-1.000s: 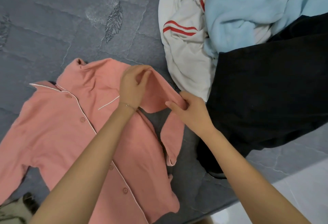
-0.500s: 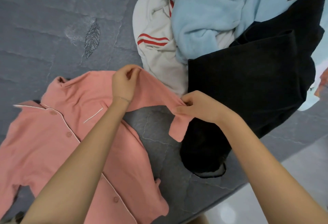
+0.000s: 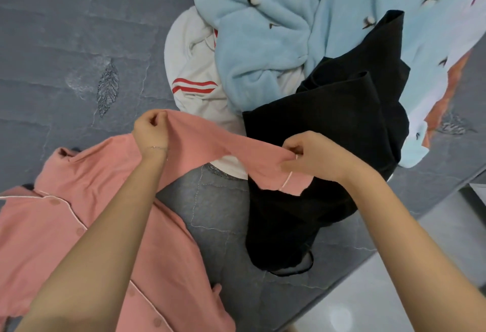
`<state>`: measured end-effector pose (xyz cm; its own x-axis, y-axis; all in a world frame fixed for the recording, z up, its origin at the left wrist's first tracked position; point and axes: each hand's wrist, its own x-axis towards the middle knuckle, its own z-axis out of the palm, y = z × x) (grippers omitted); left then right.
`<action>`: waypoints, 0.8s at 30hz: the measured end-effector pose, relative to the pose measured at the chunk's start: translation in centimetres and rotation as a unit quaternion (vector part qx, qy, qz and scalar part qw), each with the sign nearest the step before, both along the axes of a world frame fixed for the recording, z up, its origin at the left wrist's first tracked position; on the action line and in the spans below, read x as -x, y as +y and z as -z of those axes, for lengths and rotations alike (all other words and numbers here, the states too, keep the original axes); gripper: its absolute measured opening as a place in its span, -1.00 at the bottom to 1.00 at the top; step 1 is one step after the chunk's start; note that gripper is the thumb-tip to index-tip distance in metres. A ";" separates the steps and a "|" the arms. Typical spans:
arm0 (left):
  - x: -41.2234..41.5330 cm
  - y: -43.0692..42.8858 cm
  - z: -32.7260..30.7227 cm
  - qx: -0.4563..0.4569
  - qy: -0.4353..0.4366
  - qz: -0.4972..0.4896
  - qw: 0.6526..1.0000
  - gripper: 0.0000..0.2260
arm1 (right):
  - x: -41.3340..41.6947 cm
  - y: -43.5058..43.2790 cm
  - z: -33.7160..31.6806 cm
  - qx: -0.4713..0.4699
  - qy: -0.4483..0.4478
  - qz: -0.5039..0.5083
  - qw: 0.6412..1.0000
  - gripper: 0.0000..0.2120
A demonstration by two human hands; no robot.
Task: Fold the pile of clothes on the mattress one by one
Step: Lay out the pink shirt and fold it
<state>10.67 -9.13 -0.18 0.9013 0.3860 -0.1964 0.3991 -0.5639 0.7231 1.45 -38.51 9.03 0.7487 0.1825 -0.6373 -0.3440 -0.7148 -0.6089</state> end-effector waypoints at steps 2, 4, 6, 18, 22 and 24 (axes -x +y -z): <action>0.1 -0.2 -0.1 -0.028 0.018 0.069 0.997 -0.76 | -0.3 -0.1 0.1 0.029 -0.046 0.063 0.997 -0.91; 0.9 -1.3 -0.9 -0.056 -0.013 0.162 0.985 -0.66 | -0.7 0.3 0.1 0.034 -0.086 0.149 0.984 -0.94; 2.2 -3.0 -2.2 -0.024 -0.057 0.197 0.979 -0.65 | -1.1 1.1 0.1 0.017 -0.097 0.220 0.971 -0.93; 8.5 -3.9 -4.6 0.341 0.090 0.112 0.929 -0.77 | -2.2 11.5 2.2 -0.154 -0.056 0.180 0.970 -0.73; 8.7 1.9 -3.6 0.268 0.058 0.036 0.961 -0.68 | -3.3 14.3 3.7 0.022 -0.221 0.018 0.975 -0.59; 9.2 5.3 -3.6 0.261 0.030 0.027 0.964 -0.78 | -4.4 16.0 4.5 0.072 -0.229 -0.051 0.969 -0.51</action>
